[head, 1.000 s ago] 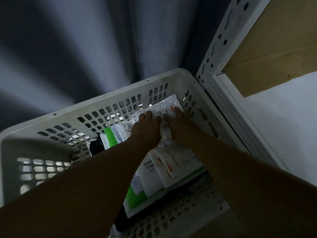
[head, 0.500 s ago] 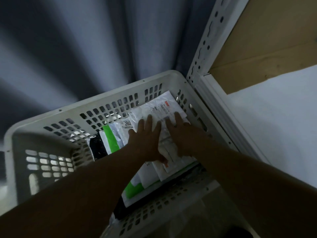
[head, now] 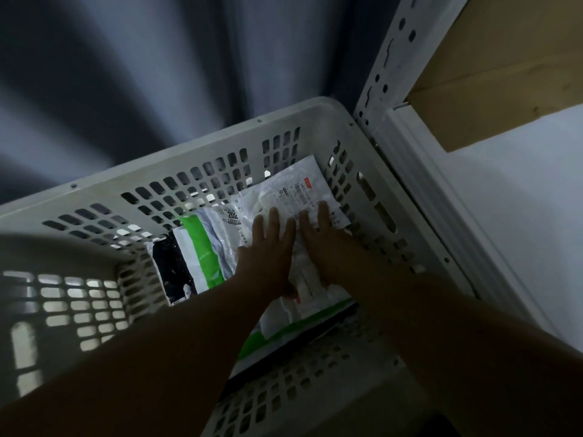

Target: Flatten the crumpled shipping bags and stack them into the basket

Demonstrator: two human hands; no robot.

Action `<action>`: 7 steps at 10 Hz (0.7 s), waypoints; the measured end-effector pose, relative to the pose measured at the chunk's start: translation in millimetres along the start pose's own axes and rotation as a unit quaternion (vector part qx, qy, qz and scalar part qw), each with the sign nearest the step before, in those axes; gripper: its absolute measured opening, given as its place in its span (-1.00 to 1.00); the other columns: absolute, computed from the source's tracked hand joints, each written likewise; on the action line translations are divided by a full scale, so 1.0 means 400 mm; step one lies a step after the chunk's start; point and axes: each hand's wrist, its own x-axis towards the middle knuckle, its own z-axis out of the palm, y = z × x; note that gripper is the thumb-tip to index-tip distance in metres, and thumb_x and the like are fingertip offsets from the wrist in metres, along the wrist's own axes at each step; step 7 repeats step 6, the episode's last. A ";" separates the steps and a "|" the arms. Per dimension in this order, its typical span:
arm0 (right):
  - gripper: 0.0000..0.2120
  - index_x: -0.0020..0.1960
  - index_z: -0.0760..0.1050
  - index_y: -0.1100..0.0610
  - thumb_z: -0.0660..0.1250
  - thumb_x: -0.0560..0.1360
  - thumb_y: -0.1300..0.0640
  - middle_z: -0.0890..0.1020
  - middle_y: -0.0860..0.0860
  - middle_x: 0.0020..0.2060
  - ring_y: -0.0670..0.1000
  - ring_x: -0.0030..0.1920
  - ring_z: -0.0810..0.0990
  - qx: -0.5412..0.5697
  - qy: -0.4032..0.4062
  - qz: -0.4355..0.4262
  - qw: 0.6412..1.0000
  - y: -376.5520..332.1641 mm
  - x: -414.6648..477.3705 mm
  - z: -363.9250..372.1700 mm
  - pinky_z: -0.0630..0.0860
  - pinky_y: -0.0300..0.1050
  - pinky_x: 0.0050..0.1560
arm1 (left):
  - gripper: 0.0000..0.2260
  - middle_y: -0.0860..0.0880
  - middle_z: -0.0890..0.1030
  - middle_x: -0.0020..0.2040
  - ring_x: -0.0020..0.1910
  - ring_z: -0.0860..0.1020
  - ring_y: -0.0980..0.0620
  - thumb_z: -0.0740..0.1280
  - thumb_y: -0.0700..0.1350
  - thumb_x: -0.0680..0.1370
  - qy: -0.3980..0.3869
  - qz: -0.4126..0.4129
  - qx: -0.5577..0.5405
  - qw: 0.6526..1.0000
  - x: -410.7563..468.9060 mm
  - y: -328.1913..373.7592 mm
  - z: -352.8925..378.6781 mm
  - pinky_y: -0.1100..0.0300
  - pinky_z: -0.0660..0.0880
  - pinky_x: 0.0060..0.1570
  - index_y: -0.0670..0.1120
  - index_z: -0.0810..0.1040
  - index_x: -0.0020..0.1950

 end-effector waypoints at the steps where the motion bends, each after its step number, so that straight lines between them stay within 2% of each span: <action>1: -0.21 0.61 -0.28 0.22 0.20 0.66 0.04 -0.23 0.45 0.52 0.35 0.37 0.44 -0.003 0.003 0.002 1.000 -0.003 0.011 0.015 0.43 0.21 0.33 | 0.26 -0.15 -0.39 0.56 0.55 -0.29 -0.28 0.55 0.27 0.28 0.008 -0.002 0.004 1.000 0.010 -0.004 0.018 -0.35 0.34 0.32 -0.01 -0.34 0.58; 3: -0.19 0.61 -0.30 0.23 0.20 0.66 0.04 -0.23 0.46 0.52 0.36 0.37 0.44 -0.004 0.009 0.005 1.000 -0.003 0.014 0.020 0.43 0.21 0.32 | 0.25 -0.15 -0.40 0.56 0.55 -0.30 -0.27 0.53 0.28 0.29 0.004 0.001 0.002 1.000 0.004 0.000 0.007 -0.34 0.32 0.34 -0.01 -0.35 0.58; 4: -0.10 0.61 -0.33 0.21 0.30 0.61 0.07 -0.28 0.43 0.52 0.33 0.34 0.48 0.011 -0.003 0.006 1.000 0.000 -0.017 -0.016 0.47 0.20 0.31 | 0.25 -0.16 -0.43 0.55 0.54 -0.32 -0.28 0.50 0.34 0.29 0.001 0.000 0.008 1.000 -0.017 0.004 -0.023 -0.34 0.25 0.38 0.00 -0.37 0.58; 6: -0.17 0.61 -0.30 0.23 0.24 0.63 0.11 -0.28 0.41 0.53 0.27 0.25 0.56 0.008 0.018 -0.003 1.000 0.002 -0.089 -0.094 0.53 0.11 0.16 | 0.30 -0.17 -0.45 0.54 0.53 -0.33 -0.30 0.52 0.36 0.23 -0.002 -0.003 -0.003 1.000 -0.069 0.021 -0.104 -0.33 0.15 0.42 0.03 -0.38 0.57; 7: -0.17 0.61 -0.30 0.23 0.24 0.63 0.11 -0.28 0.41 0.53 0.27 0.25 0.56 0.008 0.018 -0.003 1.000 0.002 -0.089 -0.094 0.53 0.11 0.16 | 0.30 -0.17 -0.45 0.54 0.53 -0.33 -0.30 0.52 0.36 0.23 -0.002 -0.003 -0.003 1.000 -0.069 0.021 -0.104 -0.33 0.15 0.42 0.03 -0.38 0.57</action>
